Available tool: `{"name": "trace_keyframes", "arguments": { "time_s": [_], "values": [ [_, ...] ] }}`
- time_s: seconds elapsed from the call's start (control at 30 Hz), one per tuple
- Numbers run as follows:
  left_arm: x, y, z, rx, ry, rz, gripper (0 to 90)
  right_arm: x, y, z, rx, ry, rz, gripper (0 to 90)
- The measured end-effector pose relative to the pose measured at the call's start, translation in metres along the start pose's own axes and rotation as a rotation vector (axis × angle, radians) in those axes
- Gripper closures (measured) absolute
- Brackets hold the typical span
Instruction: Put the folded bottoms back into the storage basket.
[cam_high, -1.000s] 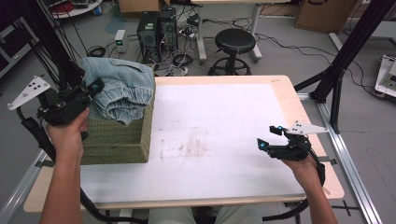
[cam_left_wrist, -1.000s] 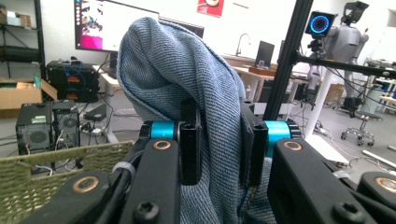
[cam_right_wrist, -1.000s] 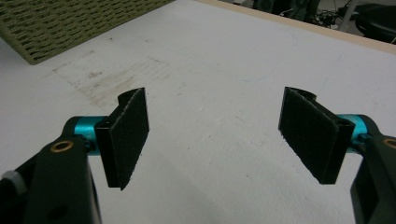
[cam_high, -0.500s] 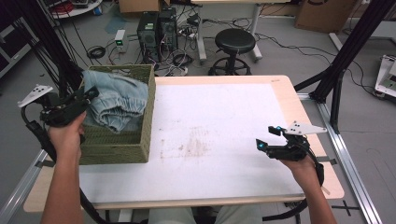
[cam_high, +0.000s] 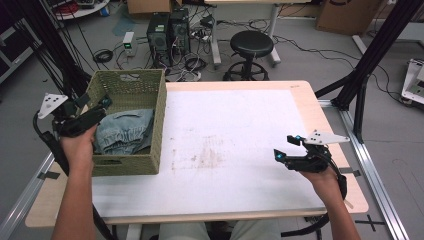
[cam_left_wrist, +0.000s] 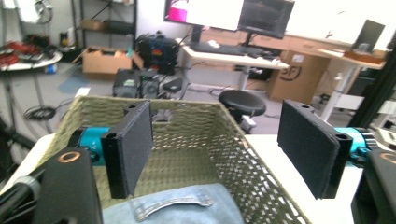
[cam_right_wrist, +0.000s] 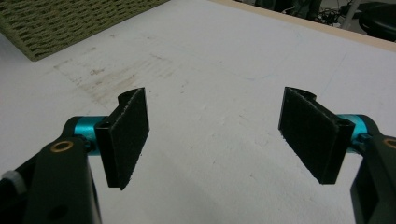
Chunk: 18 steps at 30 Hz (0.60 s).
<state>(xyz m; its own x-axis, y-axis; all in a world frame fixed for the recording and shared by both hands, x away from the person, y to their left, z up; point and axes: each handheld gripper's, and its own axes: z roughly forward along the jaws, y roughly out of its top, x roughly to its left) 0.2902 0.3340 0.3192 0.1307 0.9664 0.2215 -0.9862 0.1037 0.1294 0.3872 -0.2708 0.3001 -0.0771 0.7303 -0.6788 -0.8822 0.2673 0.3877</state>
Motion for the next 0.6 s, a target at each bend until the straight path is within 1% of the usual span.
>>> {"name": "trace_keyframes", "arguments": {
  "time_s": [0.07, 0.17, 0.27, 0.3, 0.37, 0.47, 0.5, 0.6],
  "values": [
    [-0.005, -0.002, 0.0, -0.014, -0.031, 0.017, 25.0, 0.0, 0.0, 0.0, 0.001, 0.0, 0.001, 24.7],
    [-0.011, -0.004, 0.003, -0.012, -0.077, 0.025, 23.7, -0.001, 0.0, 0.0, 0.0, -0.003, 0.002, 24.7],
    [-0.016, -0.006, 0.005, -0.009, -0.109, 0.042, 23.5, 0.0, 0.0, 0.0, 0.002, -0.003, 0.0, 24.6],
    [-0.018, -0.007, 0.005, -0.009, -0.128, 0.039, 23.5, 0.0, 0.0, 0.0, 0.002, -0.002, 0.001, 24.7],
    [-0.021, -0.008, 0.005, -0.009, -0.146, 0.042, 23.5, 0.0, 0.001, 0.0, 0.003, -0.002, 0.0, 24.7],
    [-0.028, -0.01, 0.006, -0.012, -0.186, 0.05, 23.5, 0.0, 0.001, 0.0, 0.003, -0.003, 0.001, 24.6],
    [-0.032, -0.01, 0.006, -0.011, -0.204, 0.058, 23.5, 0.0, 0.001, 0.0, 0.003, -0.002, 0.001, 24.7],
    [-0.046, -0.014, 0.005, -0.021, -0.234, 0.071, 23.5, -0.001, 0.001, 0.001, 0.0, 0.0, -0.002, 24.7]
  ]
}}
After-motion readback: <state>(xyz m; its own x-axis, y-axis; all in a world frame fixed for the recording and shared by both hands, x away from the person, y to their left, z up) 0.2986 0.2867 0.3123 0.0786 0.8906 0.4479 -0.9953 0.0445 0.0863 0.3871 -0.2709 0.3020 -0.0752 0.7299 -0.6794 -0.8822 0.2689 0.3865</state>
